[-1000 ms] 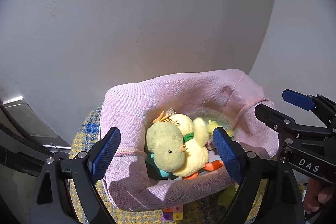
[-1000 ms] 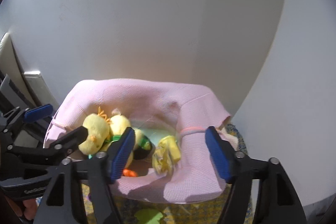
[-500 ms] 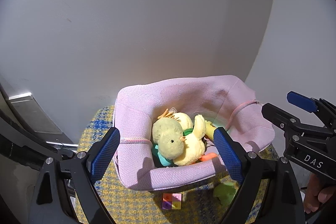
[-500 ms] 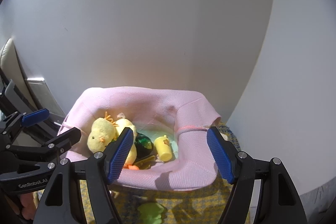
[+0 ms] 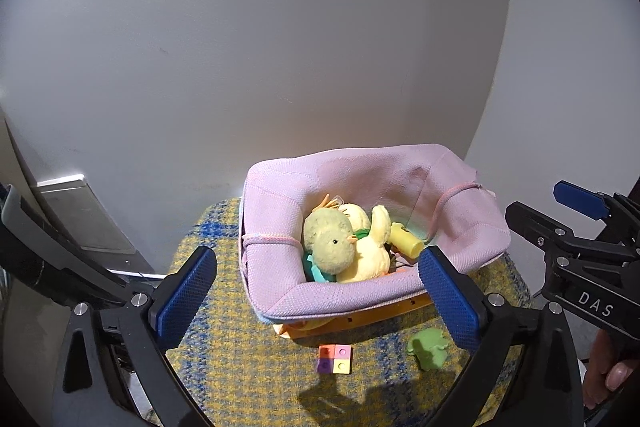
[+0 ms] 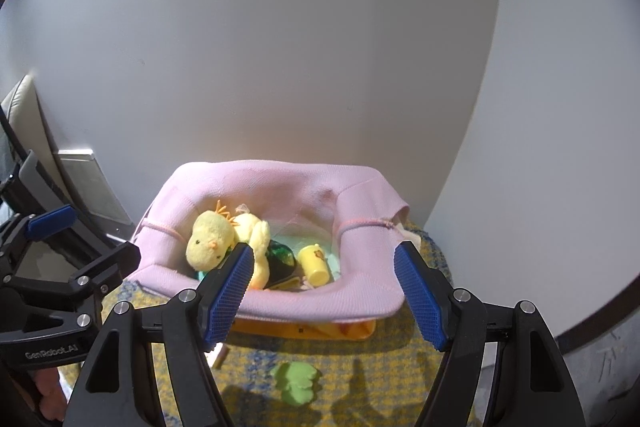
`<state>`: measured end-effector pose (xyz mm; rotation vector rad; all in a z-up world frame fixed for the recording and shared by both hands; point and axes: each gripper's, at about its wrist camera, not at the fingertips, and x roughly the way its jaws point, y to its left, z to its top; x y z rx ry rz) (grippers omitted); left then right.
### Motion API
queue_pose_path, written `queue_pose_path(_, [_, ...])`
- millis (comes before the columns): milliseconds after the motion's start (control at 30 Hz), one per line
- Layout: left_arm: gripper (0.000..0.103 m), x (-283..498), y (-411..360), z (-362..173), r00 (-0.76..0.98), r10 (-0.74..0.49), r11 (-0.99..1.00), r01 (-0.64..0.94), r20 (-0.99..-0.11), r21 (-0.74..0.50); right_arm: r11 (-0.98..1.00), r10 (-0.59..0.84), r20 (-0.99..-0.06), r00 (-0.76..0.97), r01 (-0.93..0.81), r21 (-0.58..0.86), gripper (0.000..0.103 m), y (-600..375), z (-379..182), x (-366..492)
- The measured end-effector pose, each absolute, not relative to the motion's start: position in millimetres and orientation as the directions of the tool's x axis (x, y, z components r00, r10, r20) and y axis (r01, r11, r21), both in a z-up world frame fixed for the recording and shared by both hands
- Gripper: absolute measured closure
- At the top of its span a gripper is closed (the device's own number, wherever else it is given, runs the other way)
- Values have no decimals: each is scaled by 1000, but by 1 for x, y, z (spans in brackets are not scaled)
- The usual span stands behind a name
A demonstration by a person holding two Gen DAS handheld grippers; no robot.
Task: Organize objects
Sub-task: 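Withdraw both tools from the crate toward the block cube and frog toy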
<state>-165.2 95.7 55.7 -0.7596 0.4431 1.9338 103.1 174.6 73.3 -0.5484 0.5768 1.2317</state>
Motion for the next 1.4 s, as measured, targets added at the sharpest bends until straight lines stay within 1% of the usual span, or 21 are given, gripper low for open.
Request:
queue_pose_path(33, [0, -163, 92, 55, -338, 661, -462, -887, -670, -9, 246, 703, -671, 236, -966, -81, 30, 172, 73, 102])
queue_pose_path(100, [0, -162, 86, 54, -340, 659, -467, -884, -670, -11, 249, 707, -666, 237, -965, -80, 25, 166, 70, 100])
queue_pose_path(133, [0, -162, 83, 52, -333, 660, -465, -885, -674, -18, 252, 710, -663, 237, -965, -75, 17, 163, 69, 100])
queue_pose_path(200, [0, -163, 77, 48, -323, 656, -470, -882, -681, -34, 262, 722, -651, 233, -964, -54, 7, 156, 67, 100])
queue_pose_path(233, [0, -163, 74, 46, -320, 655, -473, -880, -685, -41, 264, 726, -648, 230, -963, -46, 6, 152, 66, 101])
queue_pose_path(633, [0, -156, 53, 10, -317, 625, -485, -874, -713, -36, 287, 685, -698, 209, -958, -5, 4, 130, 24, 102])
queue_pose_path(867, [0, -156, 49, -26, -295, 601, -485, -873, -743, -45, 299, 652, -734, 191, -954, 16, 4, 123, -13, 103])
queue_pose_path(1133, [0, -153, 58, -68, -286, 591, -462, -887, -754, -25, 308, 622, -762, 182, -951, 24, 4, 120, -54, 104])
queue_pose_path(1400, [0, -161, 65, -107, -250, 574, -465, -883, -780, -59, 321, 592, -789, 167, -946, 40, 4, 119, -91, 111])
